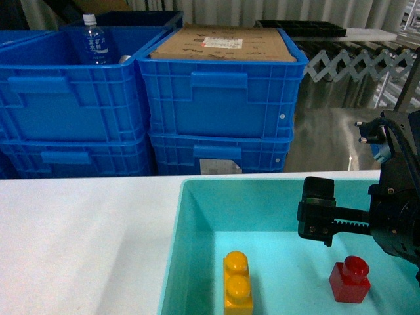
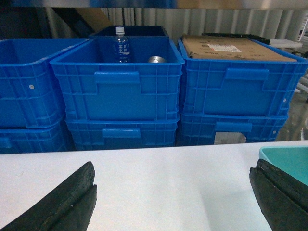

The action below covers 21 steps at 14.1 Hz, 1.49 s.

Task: Pick red block from blue box to shelf

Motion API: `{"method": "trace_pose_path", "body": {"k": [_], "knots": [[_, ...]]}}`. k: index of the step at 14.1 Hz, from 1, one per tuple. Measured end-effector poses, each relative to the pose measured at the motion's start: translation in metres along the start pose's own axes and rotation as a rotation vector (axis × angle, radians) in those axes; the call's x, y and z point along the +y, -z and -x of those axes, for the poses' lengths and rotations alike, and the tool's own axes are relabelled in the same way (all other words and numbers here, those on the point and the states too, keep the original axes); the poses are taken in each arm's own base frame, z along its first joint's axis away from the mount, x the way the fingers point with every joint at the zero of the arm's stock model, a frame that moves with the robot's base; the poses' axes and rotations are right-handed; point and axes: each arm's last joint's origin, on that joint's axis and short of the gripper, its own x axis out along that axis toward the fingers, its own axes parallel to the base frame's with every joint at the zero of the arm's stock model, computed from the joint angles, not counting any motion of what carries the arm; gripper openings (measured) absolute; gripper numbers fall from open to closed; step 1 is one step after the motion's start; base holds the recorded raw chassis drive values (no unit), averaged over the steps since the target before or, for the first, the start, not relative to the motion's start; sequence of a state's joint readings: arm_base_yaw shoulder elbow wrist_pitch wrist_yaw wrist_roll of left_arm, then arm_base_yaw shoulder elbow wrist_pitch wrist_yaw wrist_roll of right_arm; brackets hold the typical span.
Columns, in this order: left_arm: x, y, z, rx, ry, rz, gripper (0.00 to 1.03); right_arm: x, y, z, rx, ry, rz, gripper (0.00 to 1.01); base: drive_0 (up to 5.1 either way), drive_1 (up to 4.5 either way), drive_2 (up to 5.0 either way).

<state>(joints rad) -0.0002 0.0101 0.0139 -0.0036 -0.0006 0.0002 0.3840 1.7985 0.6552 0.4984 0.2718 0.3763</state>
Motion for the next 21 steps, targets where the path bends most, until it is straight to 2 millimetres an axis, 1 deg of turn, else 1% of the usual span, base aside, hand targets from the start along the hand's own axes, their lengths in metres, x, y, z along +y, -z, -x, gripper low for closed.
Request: {"method": "trace_pose_path", "body": {"k": [2, 3, 6, 9, 10, 15, 17, 18, 21], "knots": [[0.0, 0.0, 0.0, 0.0, 0.0, 0.0, 0.98, -0.001, 0.006, -0.002, 0.016, 0.016, -0.018, 0.98, 0.0, 0.0, 0.0], [0.0, 0.0, 0.0, 0.0, 0.0, 0.0, 0.98, -0.001, 0.019, -0.004, 0.057, 0.028, -0.014, 0.98, 0.0, 0.0, 0.0], [0.0, 0.0, 0.0, 0.0, 0.0, 0.0, 0.98, 0.01, 0.038, 0.0, 0.082, 0.018, 0.022, 0.98, 0.0, 0.0, 0.0], [0.0, 0.0, 0.0, 0.0, 0.0, 0.0, 0.98, 0.001, 0.057, -0.006, 0.117, 0.06, 0.008, 0.98, 0.0, 0.0, 0.0], [0.0, 0.0, 0.0, 0.0, 0.0, 0.0, 0.98, -0.003, 0.06, -0.007, 0.121, 0.072, -0.001, 0.98, 0.0, 0.0, 0.0], [0.0, 0.0, 0.0, 0.0, 0.0, 0.0, 0.98, -0.011, 0.057, -0.011, 0.104, 0.087, -0.035, 0.98, 0.0, 0.0, 0.0], [0.0, 0.0, 0.0, 0.0, 0.0, 0.0, 0.98, -0.018, 0.053, -0.016, 0.08, 0.093, -0.058, 0.98, 0.0, 0.0, 0.0], [0.0, 0.0, 0.0, 0.0, 0.0, 0.0, 0.98, -0.024, 0.055, -0.019, 0.083, 0.108, -0.055, 0.98, 0.0, 0.0, 0.0], [0.0, 0.0, 0.0, 0.0, 0.0, 0.0, 0.98, -0.024, 0.062, -0.02, 0.092, 0.127, -0.02, 0.98, 0.0, 0.0, 0.0]]}}
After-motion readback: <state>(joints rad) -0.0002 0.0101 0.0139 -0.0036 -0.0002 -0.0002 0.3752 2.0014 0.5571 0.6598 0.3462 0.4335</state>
